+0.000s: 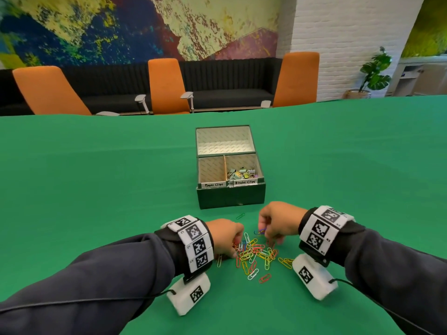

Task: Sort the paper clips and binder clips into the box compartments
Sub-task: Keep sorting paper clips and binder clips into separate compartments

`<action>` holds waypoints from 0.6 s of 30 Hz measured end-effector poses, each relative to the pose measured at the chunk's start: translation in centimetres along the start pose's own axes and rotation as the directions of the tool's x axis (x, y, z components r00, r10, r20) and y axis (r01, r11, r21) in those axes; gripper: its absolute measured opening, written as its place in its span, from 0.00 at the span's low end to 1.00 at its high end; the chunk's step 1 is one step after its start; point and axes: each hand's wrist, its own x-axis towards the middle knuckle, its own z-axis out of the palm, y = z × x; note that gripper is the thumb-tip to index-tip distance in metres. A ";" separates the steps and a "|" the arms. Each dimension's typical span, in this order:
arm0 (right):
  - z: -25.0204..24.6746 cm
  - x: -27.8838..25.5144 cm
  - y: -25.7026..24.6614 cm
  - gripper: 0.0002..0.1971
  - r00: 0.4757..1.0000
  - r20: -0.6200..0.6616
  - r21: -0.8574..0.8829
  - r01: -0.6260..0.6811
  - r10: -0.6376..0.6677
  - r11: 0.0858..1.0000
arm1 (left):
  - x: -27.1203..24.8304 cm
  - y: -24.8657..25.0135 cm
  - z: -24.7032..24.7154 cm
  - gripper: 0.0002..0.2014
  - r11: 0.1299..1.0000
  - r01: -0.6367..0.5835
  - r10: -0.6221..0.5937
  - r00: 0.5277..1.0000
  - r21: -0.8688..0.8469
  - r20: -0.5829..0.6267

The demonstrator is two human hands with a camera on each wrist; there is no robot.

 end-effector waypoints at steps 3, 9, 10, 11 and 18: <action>-1.4 -0.1 0.3 0.12 0.999 -0.012 0.173 0.041 -0.040 0.984 | 0.2 0.1 -0.1 0.09 0.999 -0.024 0.023 1.000 -0.023 -0.016; -3.1 0.9 -0.3 0.10 0.991 -0.038 0.413 0.131 -0.127 0.901 | -0.5 -2.5 -0.3 0.12 0.875 -0.025 -0.022 0.996 -0.484 -0.090; -3.2 1.2 -0.6 0.10 0.989 -0.043 0.444 0.144 -0.139 0.885 | -0.9 -3.1 -0.5 0.13 0.822 -0.040 -0.033 0.993 -0.568 -0.117; -3.3 1.6 -1.1 0.10 0.987 -0.045 0.468 0.155 -0.152 0.870 | -1.2 -3.7 -0.6 0.12 0.766 -0.063 -0.044 0.988 -0.640 -0.149; -5.8 4.9 -6.1 0.05 0.984 -0.115 0.619 0.179 -0.137 0.765 | -3.8 -7.5 0.4 0.11 0.418 -0.187 -0.256 0.915 -0.889 -0.312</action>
